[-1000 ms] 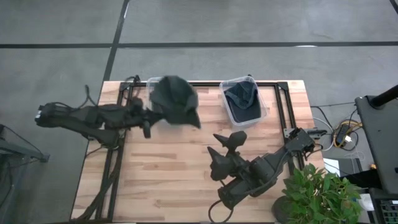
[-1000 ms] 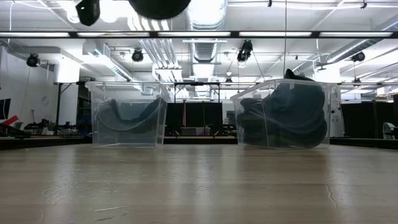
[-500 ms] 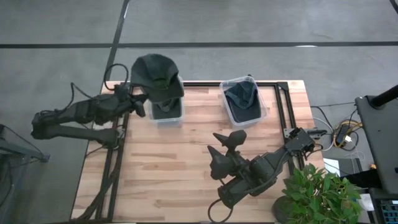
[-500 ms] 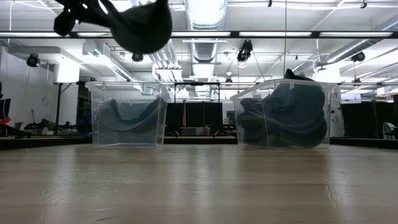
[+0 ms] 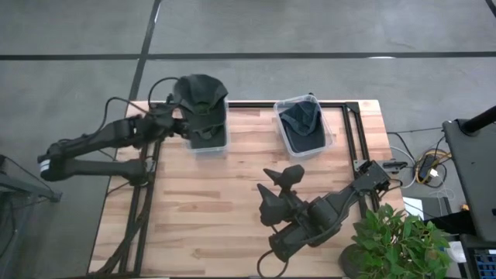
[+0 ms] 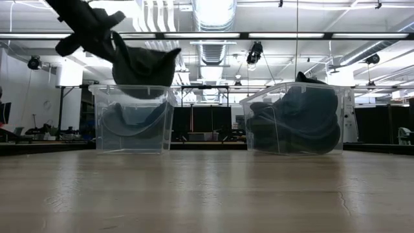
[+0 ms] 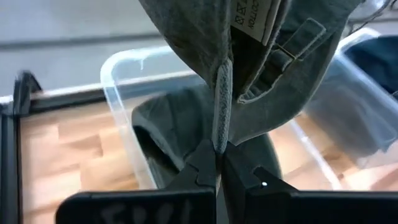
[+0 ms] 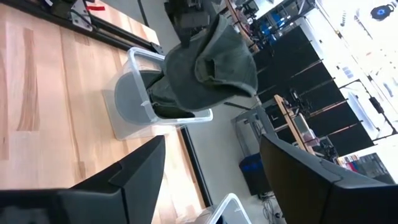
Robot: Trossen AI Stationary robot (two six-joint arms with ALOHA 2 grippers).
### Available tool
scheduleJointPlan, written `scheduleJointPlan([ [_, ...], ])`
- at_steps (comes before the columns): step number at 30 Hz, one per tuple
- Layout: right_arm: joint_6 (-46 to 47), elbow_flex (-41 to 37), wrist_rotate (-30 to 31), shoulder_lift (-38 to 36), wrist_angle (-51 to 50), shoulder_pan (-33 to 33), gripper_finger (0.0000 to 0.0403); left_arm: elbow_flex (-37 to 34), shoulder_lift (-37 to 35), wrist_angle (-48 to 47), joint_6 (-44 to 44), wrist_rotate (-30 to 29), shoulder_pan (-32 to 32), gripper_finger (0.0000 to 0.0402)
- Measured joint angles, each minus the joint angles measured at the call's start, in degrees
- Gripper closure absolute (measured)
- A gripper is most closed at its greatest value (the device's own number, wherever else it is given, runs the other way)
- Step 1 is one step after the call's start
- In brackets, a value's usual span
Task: Pick & Place hat
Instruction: Put the green cap into the left transparent bin
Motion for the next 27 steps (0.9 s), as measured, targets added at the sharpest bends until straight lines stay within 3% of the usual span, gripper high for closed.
scheduleJointPlan([
  [6, -0.02, 0.00, -0.44, 0.05, 0.09, 0.00, 0.0152, -0.36, 4.48, -5.75, -5.31, 8.49, 4.21, 0.0398],
  [15, -0.02, 0.00, -0.68, 0.05, 0.09, 0.00, 0.0154, -0.79, 9.79, -4.45, -6.62, 19.68, 6.90, 0.0398],
  [19, -0.02, 0.00, -0.70, 0.05, 0.09, 0.00, 0.0154, -0.84, 12.20, -4.68, -7.04, 21.91, 7.18, 0.0396],
  [23, 0.00, 0.00, -0.87, 0.05, 0.09, 0.00, 0.0154, -0.81, 13.40, -4.54, -5.45, 22.46, 7.14, 0.0372],
  [27, 0.27, 0.00, -0.92, 0.05, 0.09, 0.00, 0.0154, -0.79, 13.42, -4.58, -2.86, 24.98, 7.14, 0.0319],
])
